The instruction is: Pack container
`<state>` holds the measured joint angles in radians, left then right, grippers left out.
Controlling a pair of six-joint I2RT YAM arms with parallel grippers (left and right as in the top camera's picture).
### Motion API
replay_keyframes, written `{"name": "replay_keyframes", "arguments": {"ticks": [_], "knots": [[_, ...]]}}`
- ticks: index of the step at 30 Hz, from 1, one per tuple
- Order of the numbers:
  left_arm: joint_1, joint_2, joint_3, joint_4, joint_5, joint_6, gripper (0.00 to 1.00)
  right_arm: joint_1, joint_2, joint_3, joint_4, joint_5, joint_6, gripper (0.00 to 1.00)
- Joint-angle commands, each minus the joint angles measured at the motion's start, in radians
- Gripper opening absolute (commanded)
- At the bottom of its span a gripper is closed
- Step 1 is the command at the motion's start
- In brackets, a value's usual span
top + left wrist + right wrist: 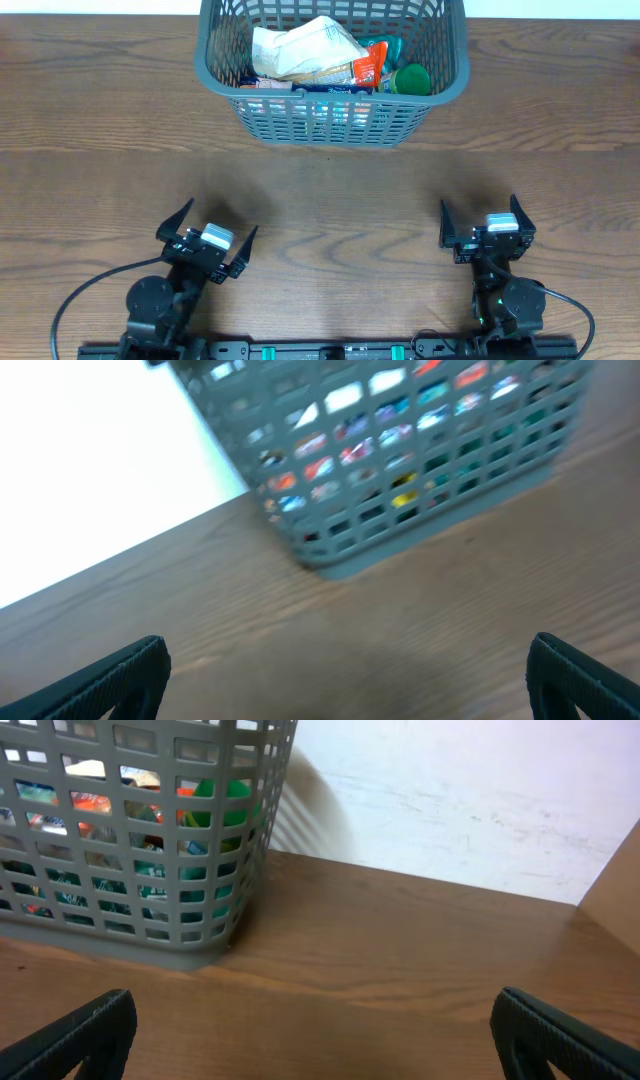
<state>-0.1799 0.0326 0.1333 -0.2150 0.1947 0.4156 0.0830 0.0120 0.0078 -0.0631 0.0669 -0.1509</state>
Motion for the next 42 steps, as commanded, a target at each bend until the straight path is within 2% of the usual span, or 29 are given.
{"name": "replay_keyframes", "arguments": {"ticks": [1, 4, 9, 17, 24, 42], "knots": [[-0.001, -0.031, -0.047, 0.020, -0.079, 0.018, 0.99, 0.010, -0.007, -0.003, -0.005, 0.000, -0.014, 0.99], [-0.001, -0.031, -0.074, 0.016, -0.100, 0.006, 0.99, 0.010, -0.007, -0.003, -0.005, 0.000, -0.014, 0.99], [-0.001, -0.031, -0.074, 0.015, -0.231, -0.109, 0.99, 0.010, -0.007, -0.003, -0.005, 0.000, -0.014, 0.99], [0.000, -0.031, -0.074, 0.013, -0.253, -0.163, 0.99, 0.010, -0.007, -0.003, -0.005, 0.000, -0.014, 0.99], [0.043, -0.031, -0.074, 0.019, -0.365, -0.317, 0.99, 0.010, -0.007, -0.003, -0.005, 0.000, -0.014, 0.99], [0.073, -0.031, -0.074, 0.020, -0.360, -0.328, 0.99, 0.010, -0.007, -0.003, -0.005, 0.000, -0.014, 0.99]]}}
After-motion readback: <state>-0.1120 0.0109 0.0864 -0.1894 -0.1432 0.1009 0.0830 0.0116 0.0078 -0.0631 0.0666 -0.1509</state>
